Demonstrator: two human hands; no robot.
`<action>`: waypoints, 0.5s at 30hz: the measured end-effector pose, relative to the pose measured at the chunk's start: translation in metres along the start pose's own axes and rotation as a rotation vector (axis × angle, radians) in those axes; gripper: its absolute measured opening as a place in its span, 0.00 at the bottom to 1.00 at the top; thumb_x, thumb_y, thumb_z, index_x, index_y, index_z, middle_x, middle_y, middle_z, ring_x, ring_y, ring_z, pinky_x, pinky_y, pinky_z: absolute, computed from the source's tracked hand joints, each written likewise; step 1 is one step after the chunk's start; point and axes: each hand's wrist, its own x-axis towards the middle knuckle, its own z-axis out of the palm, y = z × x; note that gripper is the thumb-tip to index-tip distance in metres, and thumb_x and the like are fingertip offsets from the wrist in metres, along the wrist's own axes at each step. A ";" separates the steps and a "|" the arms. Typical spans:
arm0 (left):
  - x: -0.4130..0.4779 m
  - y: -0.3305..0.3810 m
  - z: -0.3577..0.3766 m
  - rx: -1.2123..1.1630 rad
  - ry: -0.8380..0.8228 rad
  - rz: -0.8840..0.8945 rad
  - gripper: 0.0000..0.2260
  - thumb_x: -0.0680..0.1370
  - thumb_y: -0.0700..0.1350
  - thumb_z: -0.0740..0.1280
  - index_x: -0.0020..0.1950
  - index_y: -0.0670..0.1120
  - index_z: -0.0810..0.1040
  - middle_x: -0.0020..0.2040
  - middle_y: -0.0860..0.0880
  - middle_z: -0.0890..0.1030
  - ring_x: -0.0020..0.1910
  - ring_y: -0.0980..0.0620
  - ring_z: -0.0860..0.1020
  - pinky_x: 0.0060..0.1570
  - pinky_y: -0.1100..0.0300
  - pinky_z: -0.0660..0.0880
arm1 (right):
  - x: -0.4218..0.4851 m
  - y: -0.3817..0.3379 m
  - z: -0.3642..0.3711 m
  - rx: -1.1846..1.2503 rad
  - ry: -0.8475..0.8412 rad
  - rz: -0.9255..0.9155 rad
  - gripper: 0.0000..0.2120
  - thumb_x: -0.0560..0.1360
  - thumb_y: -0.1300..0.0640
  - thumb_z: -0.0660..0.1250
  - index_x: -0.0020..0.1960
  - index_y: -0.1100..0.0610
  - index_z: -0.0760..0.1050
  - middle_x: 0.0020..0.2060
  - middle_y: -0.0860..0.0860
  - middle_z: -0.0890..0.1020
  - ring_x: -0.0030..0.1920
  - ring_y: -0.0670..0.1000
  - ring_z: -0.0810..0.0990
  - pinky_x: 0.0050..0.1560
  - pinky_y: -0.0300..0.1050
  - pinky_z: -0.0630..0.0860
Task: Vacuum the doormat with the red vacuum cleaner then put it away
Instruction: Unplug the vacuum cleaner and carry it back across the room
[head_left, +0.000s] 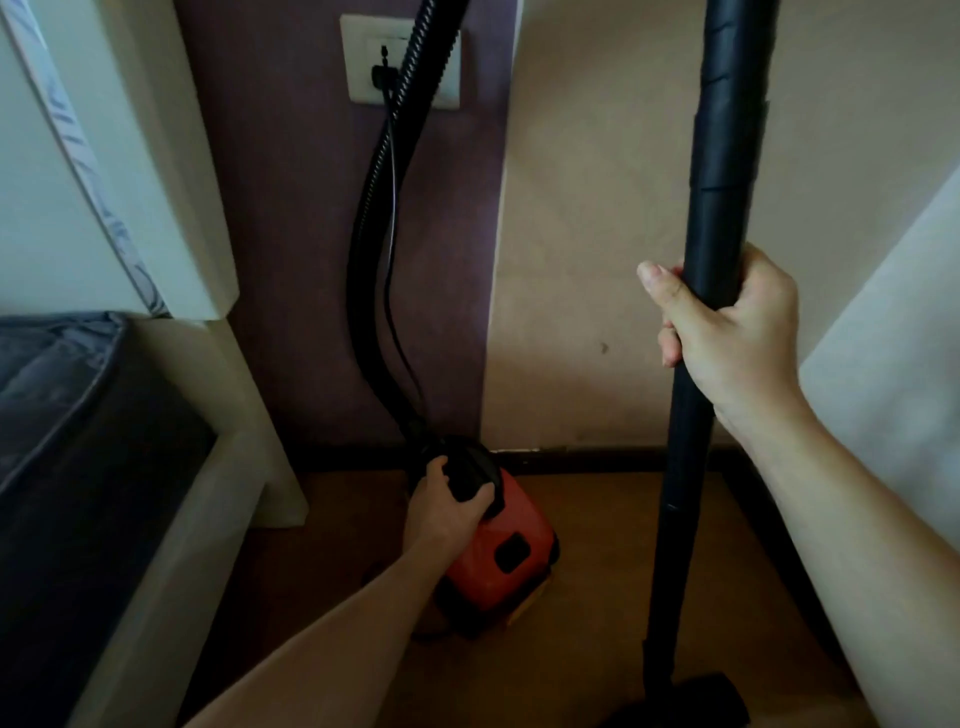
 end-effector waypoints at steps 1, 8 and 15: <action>0.001 0.004 -0.002 -0.010 0.022 0.028 0.36 0.74 0.57 0.72 0.77 0.47 0.62 0.71 0.45 0.73 0.69 0.45 0.73 0.67 0.53 0.71 | 0.002 -0.001 0.000 -0.019 0.003 -0.016 0.13 0.78 0.54 0.74 0.41 0.50 0.70 0.28 0.52 0.74 0.22 0.57 0.74 0.27 0.45 0.72; -0.008 0.057 -0.071 -0.078 0.210 0.490 0.25 0.71 0.62 0.68 0.65 0.53 0.74 0.59 0.58 0.77 0.56 0.60 0.78 0.55 0.55 0.79 | 0.038 -0.022 0.023 -0.094 0.035 -0.068 0.14 0.77 0.52 0.74 0.40 0.46 0.71 0.24 0.50 0.75 0.22 0.54 0.75 0.27 0.42 0.71; 0.041 0.147 -0.169 -0.313 0.563 0.631 0.16 0.73 0.59 0.65 0.54 0.50 0.75 0.45 0.55 0.81 0.42 0.56 0.80 0.42 0.59 0.78 | 0.063 -0.020 0.044 -0.066 0.016 -0.071 0.12 0.73 0.48 0.71 0.40 0.53 0.72 0.27 0.57 0.77 0.22 0.53 0.74 0.26 0.39 0.70</action>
